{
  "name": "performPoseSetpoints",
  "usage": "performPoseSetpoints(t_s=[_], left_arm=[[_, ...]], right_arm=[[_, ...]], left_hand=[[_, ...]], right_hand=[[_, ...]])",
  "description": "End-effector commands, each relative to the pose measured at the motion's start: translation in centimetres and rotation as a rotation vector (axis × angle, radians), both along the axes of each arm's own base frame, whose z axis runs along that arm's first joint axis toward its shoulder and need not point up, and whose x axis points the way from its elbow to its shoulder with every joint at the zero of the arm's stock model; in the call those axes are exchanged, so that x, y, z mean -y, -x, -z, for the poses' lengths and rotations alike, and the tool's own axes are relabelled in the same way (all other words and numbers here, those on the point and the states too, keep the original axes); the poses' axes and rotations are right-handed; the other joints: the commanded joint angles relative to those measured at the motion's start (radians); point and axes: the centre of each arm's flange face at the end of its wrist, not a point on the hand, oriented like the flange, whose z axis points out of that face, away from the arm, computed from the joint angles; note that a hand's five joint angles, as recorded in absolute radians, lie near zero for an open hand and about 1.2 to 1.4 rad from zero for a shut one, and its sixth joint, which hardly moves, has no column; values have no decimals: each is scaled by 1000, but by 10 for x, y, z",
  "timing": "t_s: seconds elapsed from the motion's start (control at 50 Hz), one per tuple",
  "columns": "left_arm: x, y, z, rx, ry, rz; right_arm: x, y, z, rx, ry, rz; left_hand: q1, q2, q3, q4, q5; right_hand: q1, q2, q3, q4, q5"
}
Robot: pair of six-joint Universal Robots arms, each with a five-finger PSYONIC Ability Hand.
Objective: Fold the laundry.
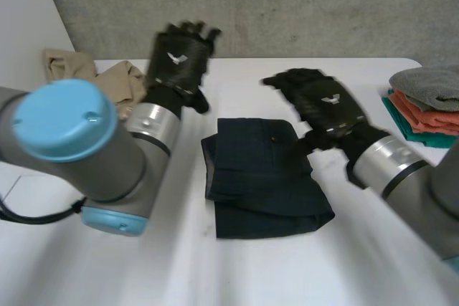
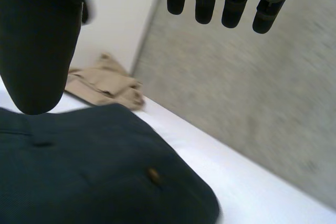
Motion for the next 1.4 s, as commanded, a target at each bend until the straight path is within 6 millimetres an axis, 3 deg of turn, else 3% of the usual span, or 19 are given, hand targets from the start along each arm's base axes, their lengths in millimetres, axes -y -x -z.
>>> performPoseSetpoints(t_s=[0.02, 0.16, 0.26, 0.42, 0.56, 0.64, 0.7, 0.74, 0.82, 0.92, 1.0, 1.06, 1.16, 1.4], left_arm=[[-23, 35, 42, 89, -186, 150], [-28, 38, 80, 203, -321, 152], [-29, 25, 102, 289, -410, 66], [-42, 7, 122, 447, -518, 13], [-43, 10, 105, 415, -486, 23], [-43, 10, 66, 339, -406, 30], [-41, 11, 34, 265, -329, 60], [-41, 15, 14, 210, -264, 116], [-38, 18, -15, 144, -171, 253], [-38, 18, -35, 119, -126, 492], [-41, 18, -37, 106, -153, 596], [-39, 18, -35, 89, -191, 619], [-37, 20, -23, 91, -229, 616], [-35, 21, -14, 96, -251, 613]], right_arm=[[37, 23, 23, -89, -190, 166], [59, 14, 49, -186, -298, 144], [56, -8, 79, -262, -316, 22], [50, -9, 110, -460, -251, 11], [52, -6, 95, -489, -142, 102], [48, -3, 72, -448, -27, 139], [35, -2, 48, -402, 71, 150], [16, -2, 35, -369, 139, 137], [-21, -6, 43, -348, 189, 87], [-67, -7, 78, -400, 144, -5], [-83, -6, 94, -428, 113, -39], [-84, -9, 105, -431, 119, -49], [-76, -13, 125, -452, 165, -38], [-51, -23, 134, -428, 327, 74]], left_hand=[[-23, -28, -34, -29, -48], [-22, -27, -34, -29, -47], [-19, -24, -31, -26, -44], [-16, -21, -28, -23, -41], [-19, -24, -31, -26, -44], [-22, -27, -34, -29, -47], [-23, -28, -34, -29, -48], [-22, -27, -34, -29, -47], [4, -1, -7, -2, -21], [22, 17, 10, 15, -3], [25, 20, 13, 18, 0], [25, 20, 13, 18, 0], [22, 17, 11, 15, -3], [22, 17, 11, 15, -3]], right_hand=[[-56, -41, -38, -35, -48], [-56, -41, -38, -35, -48], [-56, -41, -38, -35, -48], [-56, -41, -38, -35, -48], [-56, -41, -38, -35, -48], [-56, -41, -38, -35, -48], [-56, -41, -38, -35, -48], [-56, -41, -38, -35, -48], [-56, -41, -38, -35, -48], [-56, -41, -38, -35, -48], [-56, -41, -38, -35, -48], [-56, -41, -38, -35, -48], [-56, -41, -38, -35, -48], [-43, -28, -25, -22, -35]])
